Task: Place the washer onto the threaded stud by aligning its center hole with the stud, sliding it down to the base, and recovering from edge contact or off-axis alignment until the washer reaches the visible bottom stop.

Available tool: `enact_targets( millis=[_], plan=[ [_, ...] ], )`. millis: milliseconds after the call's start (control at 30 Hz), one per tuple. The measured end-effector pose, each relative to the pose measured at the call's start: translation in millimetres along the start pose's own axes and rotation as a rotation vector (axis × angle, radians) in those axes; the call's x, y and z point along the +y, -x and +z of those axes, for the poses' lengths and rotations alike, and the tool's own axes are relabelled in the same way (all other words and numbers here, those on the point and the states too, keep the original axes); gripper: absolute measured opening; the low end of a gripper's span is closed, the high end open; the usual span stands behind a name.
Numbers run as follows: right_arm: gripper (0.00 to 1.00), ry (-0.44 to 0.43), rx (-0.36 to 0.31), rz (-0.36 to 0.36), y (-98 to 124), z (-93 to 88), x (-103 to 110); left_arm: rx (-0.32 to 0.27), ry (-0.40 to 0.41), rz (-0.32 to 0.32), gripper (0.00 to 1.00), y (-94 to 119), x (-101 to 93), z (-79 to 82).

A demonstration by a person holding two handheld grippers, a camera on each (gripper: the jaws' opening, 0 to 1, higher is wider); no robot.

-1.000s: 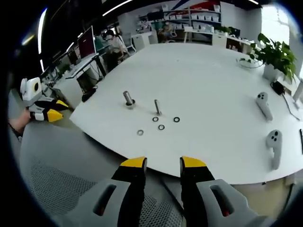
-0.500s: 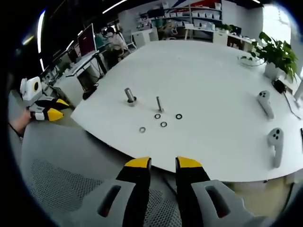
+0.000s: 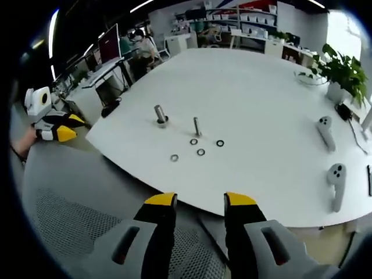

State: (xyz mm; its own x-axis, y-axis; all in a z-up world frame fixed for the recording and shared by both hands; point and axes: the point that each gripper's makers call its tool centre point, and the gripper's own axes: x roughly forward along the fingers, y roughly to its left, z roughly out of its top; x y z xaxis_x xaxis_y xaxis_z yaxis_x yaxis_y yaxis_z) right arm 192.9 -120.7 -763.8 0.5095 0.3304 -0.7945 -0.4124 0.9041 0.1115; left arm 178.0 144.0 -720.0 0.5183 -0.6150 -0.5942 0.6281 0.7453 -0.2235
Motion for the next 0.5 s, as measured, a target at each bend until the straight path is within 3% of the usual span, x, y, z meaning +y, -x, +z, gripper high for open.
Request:
enact_targets(
  millis=[500],
  plan=[
    [0.32, -0.003, 0.008, 0.008, -1.1, -2.1, 0.0, -0.001, 0.004, 0.017, 0.24, 0.8, 3.1, 0.5]
  ],
)
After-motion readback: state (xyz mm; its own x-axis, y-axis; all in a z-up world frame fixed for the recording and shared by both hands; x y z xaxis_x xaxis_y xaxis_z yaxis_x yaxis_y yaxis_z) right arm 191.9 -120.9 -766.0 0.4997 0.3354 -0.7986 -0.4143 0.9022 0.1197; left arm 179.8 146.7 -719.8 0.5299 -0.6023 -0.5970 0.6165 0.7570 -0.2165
